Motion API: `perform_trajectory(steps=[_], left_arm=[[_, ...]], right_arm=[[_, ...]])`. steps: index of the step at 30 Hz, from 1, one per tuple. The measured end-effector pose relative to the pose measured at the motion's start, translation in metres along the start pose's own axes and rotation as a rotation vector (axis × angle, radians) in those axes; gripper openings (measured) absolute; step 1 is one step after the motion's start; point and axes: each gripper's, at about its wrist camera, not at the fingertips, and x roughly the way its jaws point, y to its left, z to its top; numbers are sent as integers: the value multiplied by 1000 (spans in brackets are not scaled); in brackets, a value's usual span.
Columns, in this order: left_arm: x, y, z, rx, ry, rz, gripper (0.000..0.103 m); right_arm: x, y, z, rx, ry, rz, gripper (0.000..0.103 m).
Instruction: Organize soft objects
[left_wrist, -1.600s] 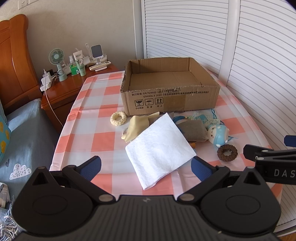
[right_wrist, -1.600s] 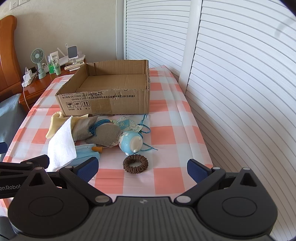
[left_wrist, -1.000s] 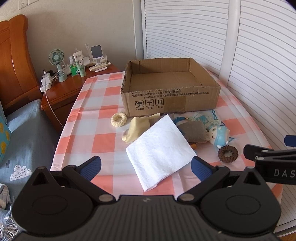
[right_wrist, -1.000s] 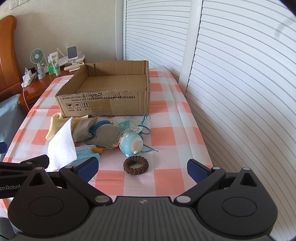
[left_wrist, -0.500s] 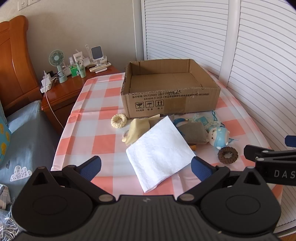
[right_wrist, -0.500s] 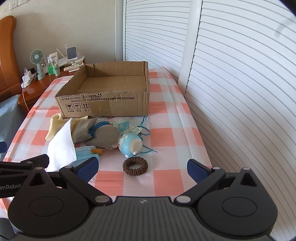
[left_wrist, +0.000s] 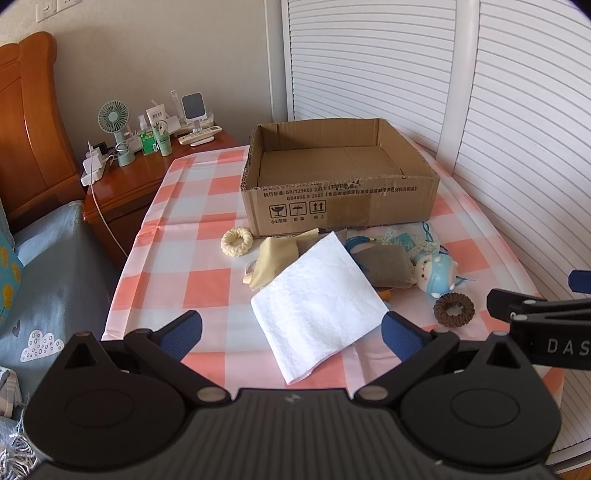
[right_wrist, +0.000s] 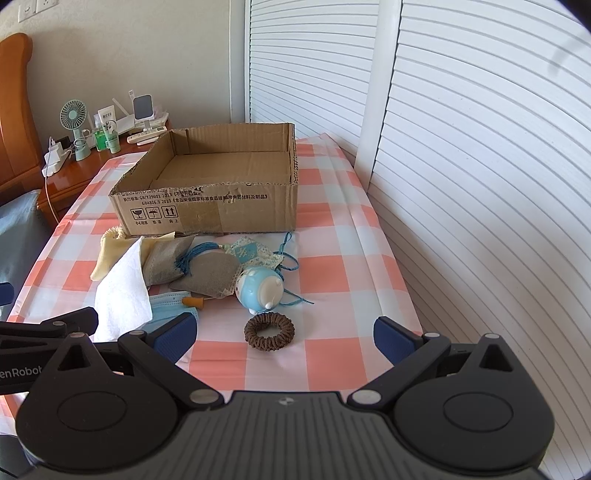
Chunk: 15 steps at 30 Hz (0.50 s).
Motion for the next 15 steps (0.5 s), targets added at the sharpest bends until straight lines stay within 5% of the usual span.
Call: perform_trajectory(steps=[15], left_arm=[[4,1,1,10,-19,-17,102]], right_arm=[[0,0,3,-29,-28,7,103]])
